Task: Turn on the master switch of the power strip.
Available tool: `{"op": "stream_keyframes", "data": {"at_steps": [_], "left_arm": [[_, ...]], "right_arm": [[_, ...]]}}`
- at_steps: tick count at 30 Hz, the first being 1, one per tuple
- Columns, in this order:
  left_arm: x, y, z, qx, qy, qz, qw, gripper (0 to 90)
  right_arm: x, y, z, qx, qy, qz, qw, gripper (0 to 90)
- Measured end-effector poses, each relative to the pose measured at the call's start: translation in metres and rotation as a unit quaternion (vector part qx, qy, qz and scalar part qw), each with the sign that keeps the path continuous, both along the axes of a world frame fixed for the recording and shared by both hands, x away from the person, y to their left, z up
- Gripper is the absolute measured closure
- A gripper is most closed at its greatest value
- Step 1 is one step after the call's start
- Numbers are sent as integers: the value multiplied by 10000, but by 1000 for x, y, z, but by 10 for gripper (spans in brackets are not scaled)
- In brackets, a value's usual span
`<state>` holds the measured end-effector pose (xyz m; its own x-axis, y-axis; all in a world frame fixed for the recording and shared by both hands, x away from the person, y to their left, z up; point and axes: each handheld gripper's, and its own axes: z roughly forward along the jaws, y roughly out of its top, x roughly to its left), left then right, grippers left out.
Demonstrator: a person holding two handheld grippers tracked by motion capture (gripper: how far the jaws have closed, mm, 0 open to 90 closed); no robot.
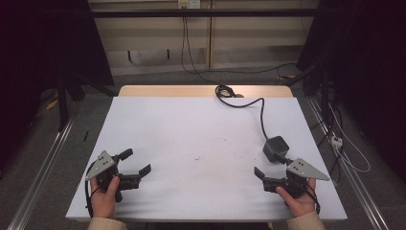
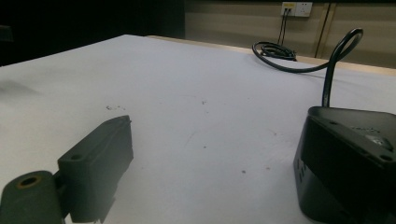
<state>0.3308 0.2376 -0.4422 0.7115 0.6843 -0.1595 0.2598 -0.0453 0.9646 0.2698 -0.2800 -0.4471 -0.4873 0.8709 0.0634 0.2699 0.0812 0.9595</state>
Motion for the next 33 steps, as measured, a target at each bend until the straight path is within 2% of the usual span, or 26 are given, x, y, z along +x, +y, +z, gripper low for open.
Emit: {"op": "stream_keyframes", "data": {"at_steps": [4,17,25,28,29,31,33], "left_arm": [[1,-1,0,8,-2,-1,10000,32],[1,-2,-1,61,-1,-59,10000,32],[1,-3,-1,67,7,-73,10000,32],[1,-4,-2,67,9,-82,9999,32],[1,-4,-2,70,11,-83,9999,32],[1,-4,-2,73,13,-80,9999,32],[1,-4,-2,73,15,-83,9999,32]], "right_arm": [[1,-3,0,-34,-9,-48,10000,95],[8,-13,4,-7,6,-168,9999,200],[10,-19,6,-20,6,-106,9999,311],[11,-20,7,-42,9,-110,9999,326],[11,-21,7,-27,17,-105,9999,369],[11,-21,8,-16,21,-96,10000,383],[12,-23,8,-14,52,-104,9999,433]]}}
